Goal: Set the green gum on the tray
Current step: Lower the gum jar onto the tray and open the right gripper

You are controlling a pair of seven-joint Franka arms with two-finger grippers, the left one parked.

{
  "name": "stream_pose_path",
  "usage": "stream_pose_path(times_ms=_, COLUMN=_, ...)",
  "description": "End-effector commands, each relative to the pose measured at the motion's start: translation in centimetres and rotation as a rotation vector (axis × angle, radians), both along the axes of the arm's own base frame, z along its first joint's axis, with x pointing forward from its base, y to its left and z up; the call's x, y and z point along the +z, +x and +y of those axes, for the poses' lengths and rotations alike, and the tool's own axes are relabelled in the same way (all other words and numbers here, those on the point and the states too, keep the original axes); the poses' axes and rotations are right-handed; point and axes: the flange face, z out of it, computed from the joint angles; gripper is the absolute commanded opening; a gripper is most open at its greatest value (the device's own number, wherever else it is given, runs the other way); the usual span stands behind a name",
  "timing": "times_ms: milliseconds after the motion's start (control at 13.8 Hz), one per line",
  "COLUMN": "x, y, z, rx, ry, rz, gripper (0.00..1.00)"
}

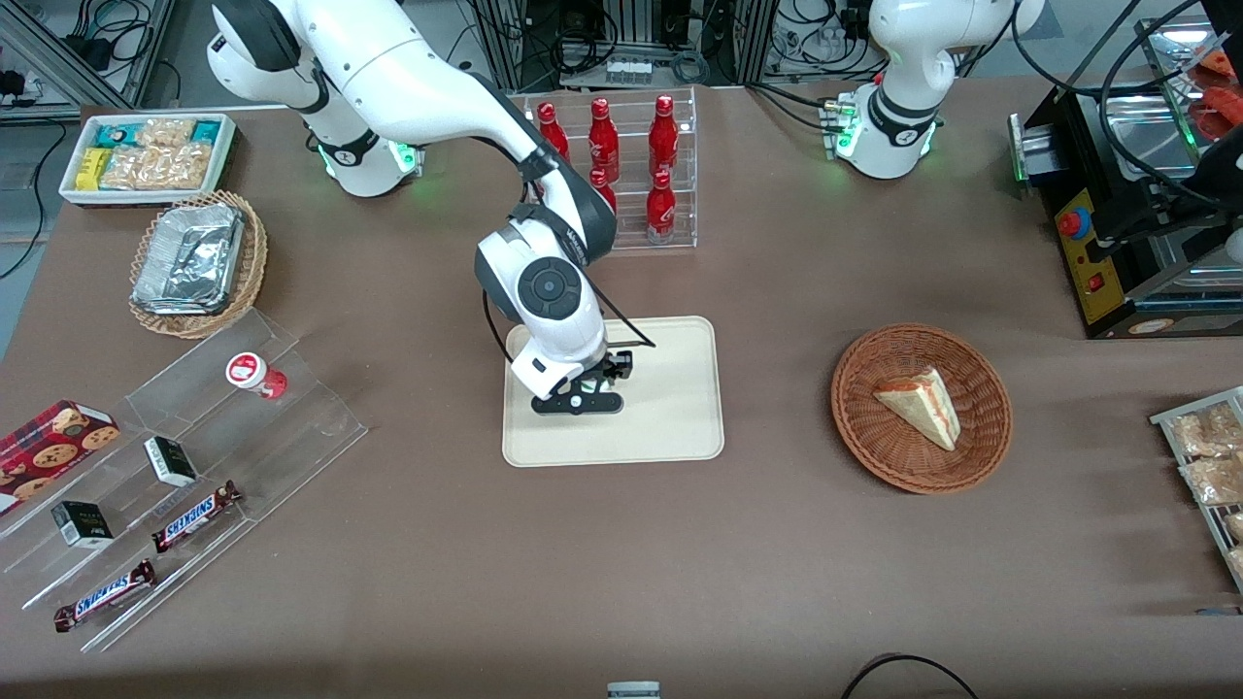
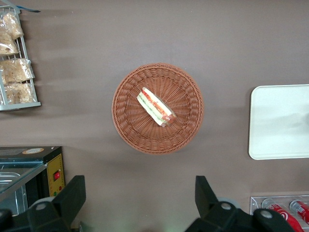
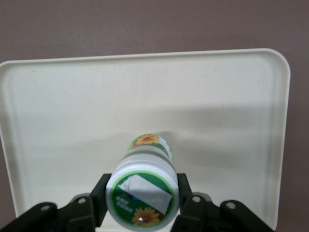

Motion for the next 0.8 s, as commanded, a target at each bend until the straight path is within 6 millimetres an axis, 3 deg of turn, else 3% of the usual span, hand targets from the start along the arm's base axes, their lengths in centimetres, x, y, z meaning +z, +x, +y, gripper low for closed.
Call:
stream_pose_path(times_ms=0, x=-0.9, y=0.4, z=1.1, rx=-0.020, ry=0.025, rz=-0.009, gripper=0.00)
stream_pose_path(times_ms=653, x=-3.4, y=-0.5, z=2.2, rx=-0.009, ry=0.013, rz=-0.012, gripper=0.00)
stream_pose_path(times_ms=725, x=-3.6, y=-0.5, z=2.2, rx=-0.005, ry=0.010, rz=-0.011, gripper=0.04)
